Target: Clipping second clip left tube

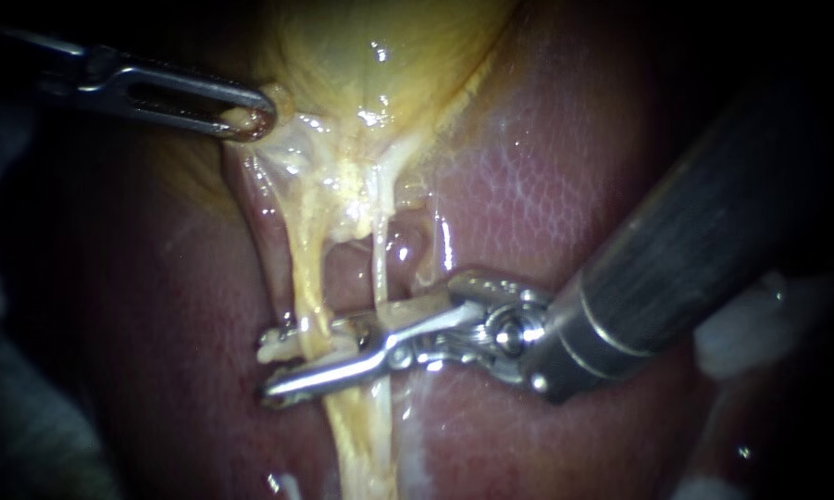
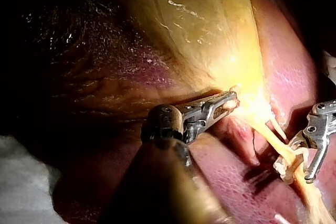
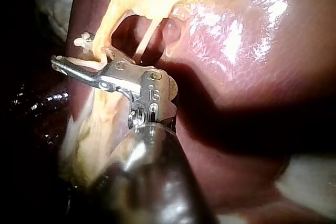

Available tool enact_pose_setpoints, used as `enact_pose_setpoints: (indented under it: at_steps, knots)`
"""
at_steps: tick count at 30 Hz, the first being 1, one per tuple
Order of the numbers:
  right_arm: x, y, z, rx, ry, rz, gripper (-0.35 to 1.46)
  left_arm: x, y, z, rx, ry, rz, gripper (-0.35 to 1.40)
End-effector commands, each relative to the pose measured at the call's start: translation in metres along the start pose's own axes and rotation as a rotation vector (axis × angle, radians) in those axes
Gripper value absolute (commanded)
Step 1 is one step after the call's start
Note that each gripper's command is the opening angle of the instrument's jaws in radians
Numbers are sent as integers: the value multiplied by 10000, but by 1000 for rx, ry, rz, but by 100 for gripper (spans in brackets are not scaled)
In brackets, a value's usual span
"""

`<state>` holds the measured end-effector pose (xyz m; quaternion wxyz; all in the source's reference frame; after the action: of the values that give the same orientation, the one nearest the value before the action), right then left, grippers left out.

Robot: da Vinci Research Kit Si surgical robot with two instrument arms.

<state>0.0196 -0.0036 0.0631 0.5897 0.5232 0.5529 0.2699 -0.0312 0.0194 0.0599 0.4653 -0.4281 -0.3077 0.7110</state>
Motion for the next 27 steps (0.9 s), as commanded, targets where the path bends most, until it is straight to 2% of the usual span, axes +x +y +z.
enact_pose_setpoints:
  at_steps: [1, 3, 9, 14, 22, 24, 27]
  knots:
    - [2, -3, 1, 14, -10, 2, 43, 0, 0, 0, 0, 0, 0, -35]
    - [3, -6, 1, 27, -21, 3, 41, 0, 0, 0, 0, 0, 0, -35]
    - [7, -9, -1, 25, -16, 4, 31, 0, 0, -1, 2, 2, 0, -35]
    - [10, -13, -6, 25, -13, 6, 4, 0, 0, -1, 2, 2, 0, -35]
    - [13, -14, -7, 21, -9, 7, -22, 0, 0, -1, 2, 2, 0, -35]
    - [13, -14, -8, 21, -9, 19, -35, 0, 0, -1, 2, 2, 0, -35]
    - [13, -12, -10, 2, 8, 36, -35, 0, 0, -1, 2, 2, 0, -35]
